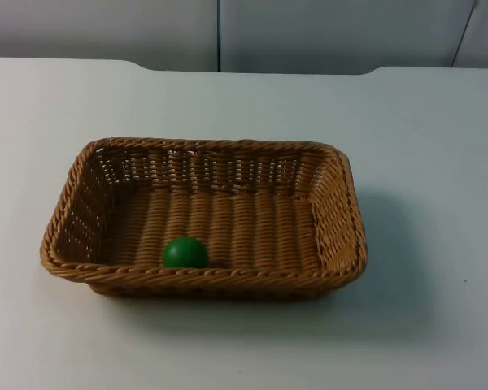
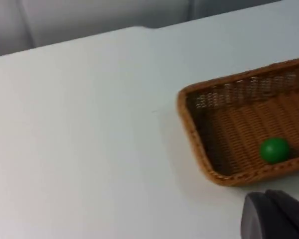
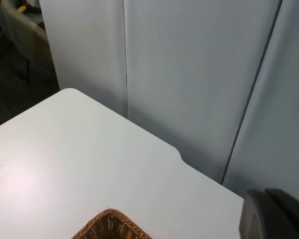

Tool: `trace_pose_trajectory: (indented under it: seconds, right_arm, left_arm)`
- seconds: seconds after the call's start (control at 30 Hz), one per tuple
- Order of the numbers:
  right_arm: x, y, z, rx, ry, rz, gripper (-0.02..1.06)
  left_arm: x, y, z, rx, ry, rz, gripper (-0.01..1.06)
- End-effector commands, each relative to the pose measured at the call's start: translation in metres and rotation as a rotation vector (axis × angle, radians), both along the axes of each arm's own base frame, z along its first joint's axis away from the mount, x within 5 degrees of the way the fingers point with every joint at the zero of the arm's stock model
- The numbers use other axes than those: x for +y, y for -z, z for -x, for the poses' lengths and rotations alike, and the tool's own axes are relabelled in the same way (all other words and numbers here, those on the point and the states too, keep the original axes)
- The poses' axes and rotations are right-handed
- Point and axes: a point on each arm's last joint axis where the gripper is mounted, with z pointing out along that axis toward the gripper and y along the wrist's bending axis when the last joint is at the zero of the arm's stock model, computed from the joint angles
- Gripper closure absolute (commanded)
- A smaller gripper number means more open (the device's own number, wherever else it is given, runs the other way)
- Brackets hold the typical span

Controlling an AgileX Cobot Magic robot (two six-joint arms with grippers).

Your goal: Pick up the basket with the left hand and place the ball into the basket with the right hand.

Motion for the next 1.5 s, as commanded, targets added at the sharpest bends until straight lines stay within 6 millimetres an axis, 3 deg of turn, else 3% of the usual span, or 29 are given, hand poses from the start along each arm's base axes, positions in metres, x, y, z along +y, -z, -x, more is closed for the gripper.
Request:
trace_pose_trajectory:
  seconds: [0.0,0.13,0.3,0.7,0.87,1.0,1.03,1.13,1.17,1.3,1.33,1.47]
  right_arm:
    - [-0.002,-0.004,0.004,-0.014,-0.015,-0.013,1.05]
    - [-0.001,-0.004,0.004,-0.015,-0.018,-0.013,1.05]
    - [-0.001,-0.004,0.005,-0.022,-0.031,-0.003,1.05]
    - [-0.012,-0.010,0.021,-0.078,-0.007,0.019,1.05]
    - [-0.018,0.006,0.031,-0.066,0.073,0.092,1.05]
    - [-0.026,0.040,0.044,-0.009,0.136,0.156,1.05]
    - [-0.026,0.040,0.044,-0.009,0.136,0.156,1.05]
    - [-0.035,0.079,0.062,0.064,0.122,0.197,1.05]
    - [-0.035,0.079,0.062,0.064,0.122,0.197,1.05]
    - [-0.053,0.129,0.081,0.129,0.139,0.234,1.05]
    - [-0.053,0.129,0.081,0.129,0.139,0.234,1.05]
    - [-0.083,0.171,0.103,0.168,0.145,0.222,1.05]
  left_arm:
    - [-0.002,-0.001,0.018,-0.058,0.061,-0.008,1.05]
    - [0.008,0.001,0.045,-0.186,-0.015,-0.021,1.05]
    - [0.017,0.004,0.060,-0.253,-0.101,-0.010,1.05]
    - [0.016,0.030,0.044,-0.140,-0.128,0.000,1.05]
    - [0.016,0.037,0.040,-0.111,-0.128,-0.006,1.05]
    - [0.016,0.037,0.040,-0.112,-0.125,-0.012,1.05]
    - [0.016,0.037,0.040,-0.112,-0.125,-0.012,1.05]
    - [0.016,0.038,0.041,-0.103,-0.124,-0.013,1.05]
    - [0.016,0.038,0.041,-0.103,-0.124,-0.013,1.05]
    - [0.017,0.041,0.042,-0.074,-0.127,-0.023,1.05]
    - [0.017,0.041,0.042,-0.074,-0.127,-0.023,1.05]
    - [0.017,0.044,0.044,-0.033,-0.127,-0.031,1.05]
